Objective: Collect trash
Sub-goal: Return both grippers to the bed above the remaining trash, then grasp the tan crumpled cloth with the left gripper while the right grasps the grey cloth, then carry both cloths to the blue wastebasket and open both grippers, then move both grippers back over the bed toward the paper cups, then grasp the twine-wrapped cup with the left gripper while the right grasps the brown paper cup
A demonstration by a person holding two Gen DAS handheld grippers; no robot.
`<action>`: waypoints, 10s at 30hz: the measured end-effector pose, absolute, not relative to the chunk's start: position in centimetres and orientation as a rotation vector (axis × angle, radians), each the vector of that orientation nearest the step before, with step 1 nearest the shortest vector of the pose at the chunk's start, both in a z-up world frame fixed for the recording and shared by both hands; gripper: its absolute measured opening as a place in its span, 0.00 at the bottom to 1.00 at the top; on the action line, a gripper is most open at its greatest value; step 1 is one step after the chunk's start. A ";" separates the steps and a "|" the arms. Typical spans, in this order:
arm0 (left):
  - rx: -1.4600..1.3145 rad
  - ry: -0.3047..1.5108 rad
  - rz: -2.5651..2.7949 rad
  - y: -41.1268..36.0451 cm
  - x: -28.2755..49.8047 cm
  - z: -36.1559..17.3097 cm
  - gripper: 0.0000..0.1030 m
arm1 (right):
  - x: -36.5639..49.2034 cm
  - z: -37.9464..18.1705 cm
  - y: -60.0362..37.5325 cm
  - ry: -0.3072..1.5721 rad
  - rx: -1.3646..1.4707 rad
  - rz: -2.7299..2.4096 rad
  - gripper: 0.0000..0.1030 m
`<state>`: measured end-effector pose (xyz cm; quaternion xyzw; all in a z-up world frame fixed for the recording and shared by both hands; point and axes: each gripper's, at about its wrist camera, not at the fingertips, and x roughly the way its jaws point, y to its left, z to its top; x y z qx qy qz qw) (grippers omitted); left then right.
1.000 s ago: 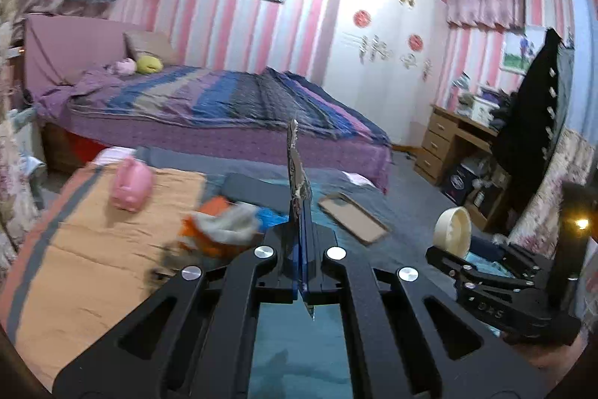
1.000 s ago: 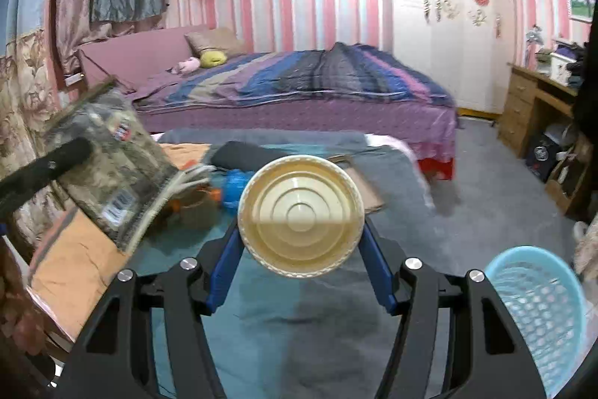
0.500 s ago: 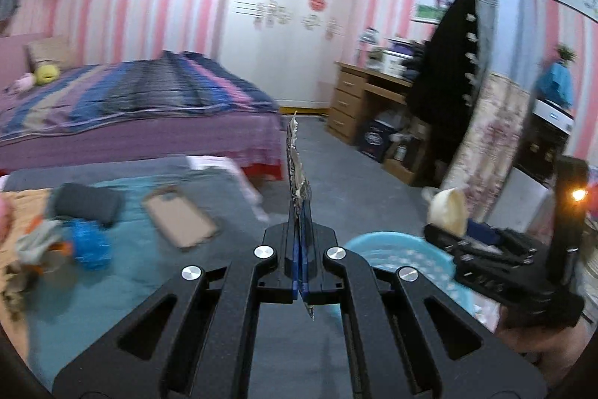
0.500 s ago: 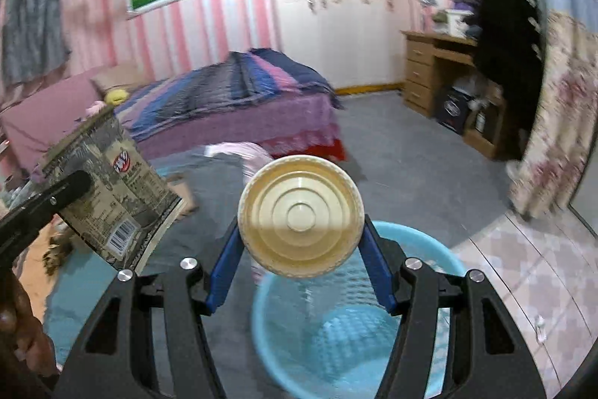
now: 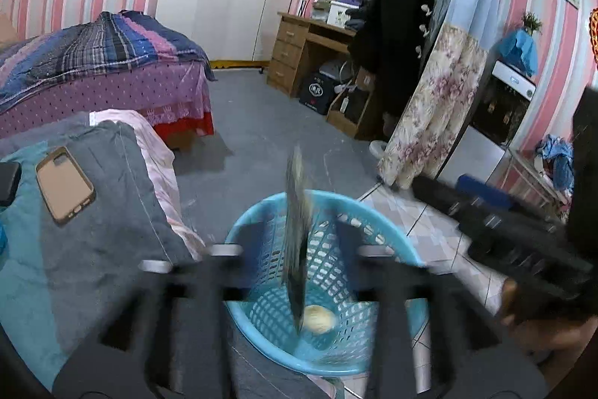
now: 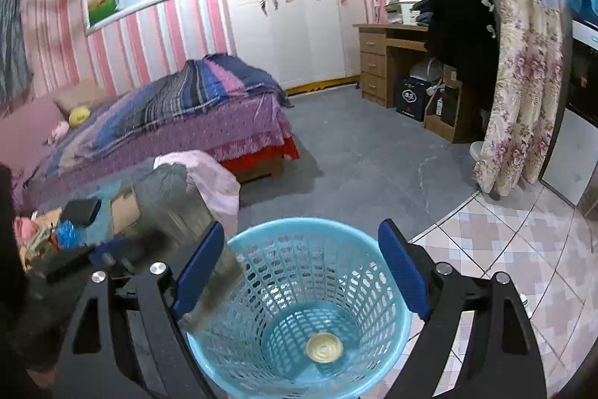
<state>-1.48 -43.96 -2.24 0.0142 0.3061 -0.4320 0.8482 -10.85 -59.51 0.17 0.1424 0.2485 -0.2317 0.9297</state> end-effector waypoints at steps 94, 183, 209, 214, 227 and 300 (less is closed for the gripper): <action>-0.175 0.696 -0.006 5.0 9.8 -6.8 0.37 | 12.4 -6.6 -14.7 0.591 -0.040 0.124 0.89; 0.014 0.653 -0.815 -43.1 -1.2 -1.1 0.79 | -12.6 0.6 -60.9 0.385 0.354 -0.440 0.61; -0.042 0.560 -0.105 -8.8 5.3 -1.2 0.87 | -4.2 0.8 -43.5 0.478 0.125 -0.121 0.71; -0.074 0.596 -0.077 -5.6 7.2 -2.6 0.87 | -2.7 0.4 -39.8 0.492 0.094 -0.135 0.80; -0.109 0.610 -0.088 -4.1 5.4 -2.9 0.89 | 0.8 -1.8 -33.3 0.539 0.095 -0.079 0.83; -0.214 0.841 -0.160 -2.3 15.4 -11.7 0.42 | 11.9 -5.0 -22.4 0.583 0.026 0.196 0.94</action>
